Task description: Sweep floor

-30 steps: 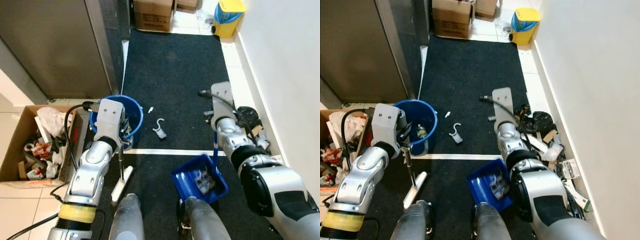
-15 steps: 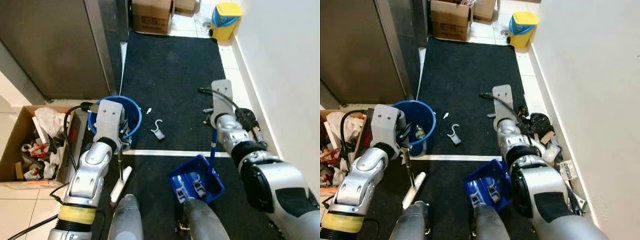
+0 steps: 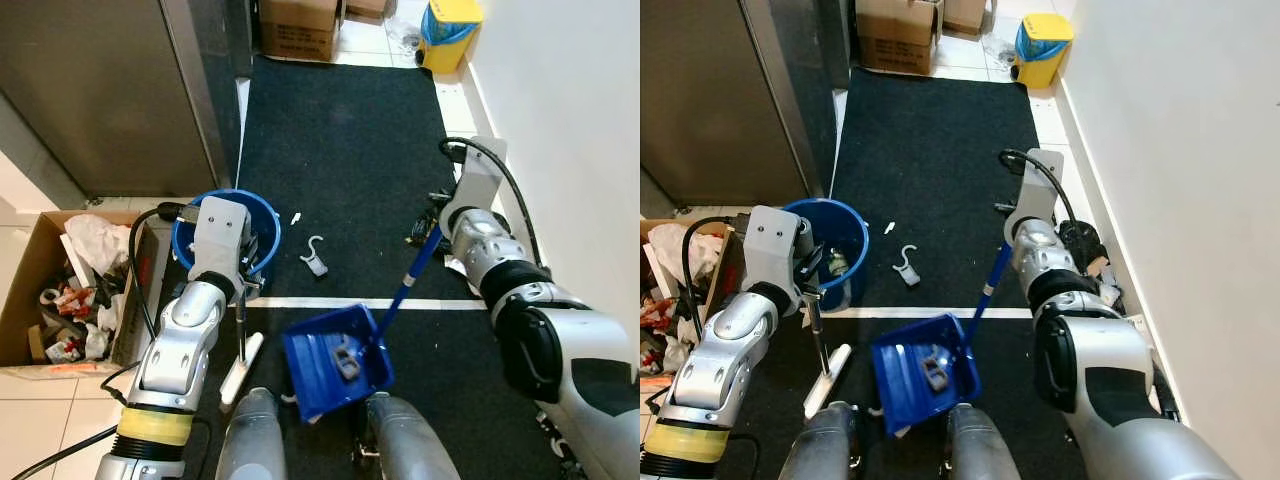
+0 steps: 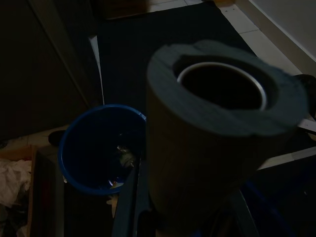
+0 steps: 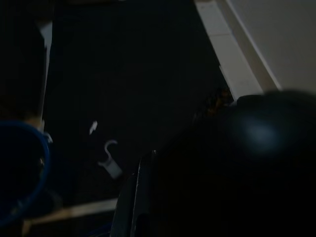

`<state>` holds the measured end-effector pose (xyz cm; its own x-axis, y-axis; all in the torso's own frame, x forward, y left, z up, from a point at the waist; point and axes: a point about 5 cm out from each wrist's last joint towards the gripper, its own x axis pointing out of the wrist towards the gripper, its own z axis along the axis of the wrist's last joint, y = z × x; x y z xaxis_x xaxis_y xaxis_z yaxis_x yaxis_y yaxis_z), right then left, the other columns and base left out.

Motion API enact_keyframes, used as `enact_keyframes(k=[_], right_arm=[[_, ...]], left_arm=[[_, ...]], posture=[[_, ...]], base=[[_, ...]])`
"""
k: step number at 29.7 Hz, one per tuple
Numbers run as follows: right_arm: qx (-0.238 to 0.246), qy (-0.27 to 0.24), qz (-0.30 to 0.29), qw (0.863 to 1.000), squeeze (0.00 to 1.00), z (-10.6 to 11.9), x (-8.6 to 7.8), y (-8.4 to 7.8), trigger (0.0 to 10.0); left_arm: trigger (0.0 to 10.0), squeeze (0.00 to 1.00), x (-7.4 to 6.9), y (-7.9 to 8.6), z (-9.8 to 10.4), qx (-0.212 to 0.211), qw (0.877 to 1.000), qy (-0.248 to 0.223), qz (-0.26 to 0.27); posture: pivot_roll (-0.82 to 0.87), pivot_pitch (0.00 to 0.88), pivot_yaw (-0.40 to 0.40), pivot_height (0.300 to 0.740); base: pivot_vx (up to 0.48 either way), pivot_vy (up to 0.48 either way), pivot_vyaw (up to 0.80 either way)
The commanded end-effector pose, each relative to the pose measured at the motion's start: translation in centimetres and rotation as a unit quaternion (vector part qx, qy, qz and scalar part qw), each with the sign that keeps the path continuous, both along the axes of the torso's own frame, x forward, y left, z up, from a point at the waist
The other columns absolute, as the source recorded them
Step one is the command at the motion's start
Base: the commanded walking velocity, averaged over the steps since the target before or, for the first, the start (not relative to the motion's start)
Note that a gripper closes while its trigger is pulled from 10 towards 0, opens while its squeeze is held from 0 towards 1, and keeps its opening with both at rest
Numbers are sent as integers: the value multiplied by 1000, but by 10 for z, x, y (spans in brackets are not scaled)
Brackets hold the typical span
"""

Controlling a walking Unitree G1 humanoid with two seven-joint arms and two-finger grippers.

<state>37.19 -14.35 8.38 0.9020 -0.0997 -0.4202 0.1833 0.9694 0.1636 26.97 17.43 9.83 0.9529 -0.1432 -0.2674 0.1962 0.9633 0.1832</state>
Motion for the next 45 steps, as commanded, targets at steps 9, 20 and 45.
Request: enact_keyframes(k=[9, 20, 45], right_arm=[[25, -52, 9, 998, 0, -10, -10, 22, 10000], [-6, -78, 3, 997, 0, 4, -2, 17, 10000], [-79, -14, 34, 996, 0, -40, -31, 1, 10000]], left_arm=[[10000, 0, -1, -3, -1, 1, 1000, 5, -7], [10000, 0, -2, -3, -1, 4, 1000, 7, -10], [10000, 0, -3, -3, 0, 5, 1000, 11, -13]], posture=[[138, 87, -87, 740], [148, 91, -83, 740], [147, 99, -70, 740]], base=[[0, 0, 0], [0, 0, 0], [0, 0, 0]])
